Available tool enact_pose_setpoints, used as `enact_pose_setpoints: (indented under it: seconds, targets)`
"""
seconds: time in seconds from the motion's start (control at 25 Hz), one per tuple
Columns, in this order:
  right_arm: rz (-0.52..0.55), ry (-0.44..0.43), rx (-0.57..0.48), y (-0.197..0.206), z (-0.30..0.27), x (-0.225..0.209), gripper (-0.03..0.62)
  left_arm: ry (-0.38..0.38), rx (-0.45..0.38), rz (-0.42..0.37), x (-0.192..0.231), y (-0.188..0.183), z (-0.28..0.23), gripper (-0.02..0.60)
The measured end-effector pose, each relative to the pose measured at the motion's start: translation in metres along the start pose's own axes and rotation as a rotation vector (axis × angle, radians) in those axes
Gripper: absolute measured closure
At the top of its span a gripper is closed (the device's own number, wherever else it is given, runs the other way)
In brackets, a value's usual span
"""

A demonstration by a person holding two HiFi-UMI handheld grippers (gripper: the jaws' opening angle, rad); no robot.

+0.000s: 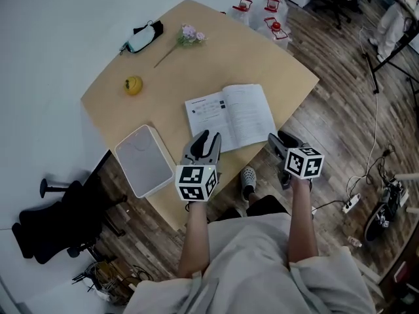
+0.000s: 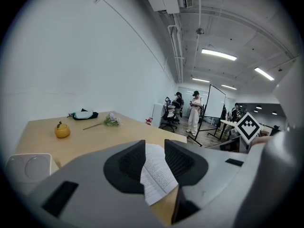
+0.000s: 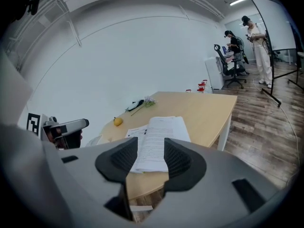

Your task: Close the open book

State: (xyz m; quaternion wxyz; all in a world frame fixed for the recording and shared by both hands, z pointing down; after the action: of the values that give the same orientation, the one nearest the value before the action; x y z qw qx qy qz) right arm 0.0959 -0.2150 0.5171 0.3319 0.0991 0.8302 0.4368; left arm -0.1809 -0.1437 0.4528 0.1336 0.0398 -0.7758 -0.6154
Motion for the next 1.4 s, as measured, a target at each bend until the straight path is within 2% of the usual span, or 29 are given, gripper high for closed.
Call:
enact_pose_setpoints:
  seconds: [0.24,0.6,0.84,1.0,1.24,1.4]
  targets:
    - [-0.017,-0.006,0.035,0.004,-0.022,-0.029,0.408,-0.01,0.063,0.02,0.009,0.019,-0.036,0.449]
    - [-0.051,0.049,0.112,0.015,-0.047,-0.067,0.385,-0.002,0.149,0.043,0.011,0.042,-0.077,0.45]
    - [-0.047,0.089,0.187,0.028,-0.062,-0.083,0.333,-0.011,0.194,0.059,0.016,0.055,-0.093,0.449]
    - [0.004,0.108,0.262,0.039,-0.071,-0.089,0.305,-0.019,0.199,0.069,0.018,0.059,-0.1,0.45]
    - [-0.063,0.123,0.292,0.055,-0.081,-0.094,0.209,-0.022,0.213,0.065,0.016,0.064,-0.104,0.451]
    - [-0.089,0.106,0.312,0.059,-0.091,-0.096,0.204,-0.052,0.269,0.096,0.011,0.083,-0.111,0.451]
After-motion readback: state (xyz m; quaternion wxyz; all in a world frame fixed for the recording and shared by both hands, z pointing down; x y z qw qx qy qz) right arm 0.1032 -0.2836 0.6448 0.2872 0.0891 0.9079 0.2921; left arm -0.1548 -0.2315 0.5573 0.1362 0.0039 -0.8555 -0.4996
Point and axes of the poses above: the fingertips, and each gripper's own axes: z backward along the fingers, x to its left, y out of its underside, the point moved 9 cm from there along z, backward along the fingers, and after that the axes turned 8 degrees about -x, right-handed, at the moved point
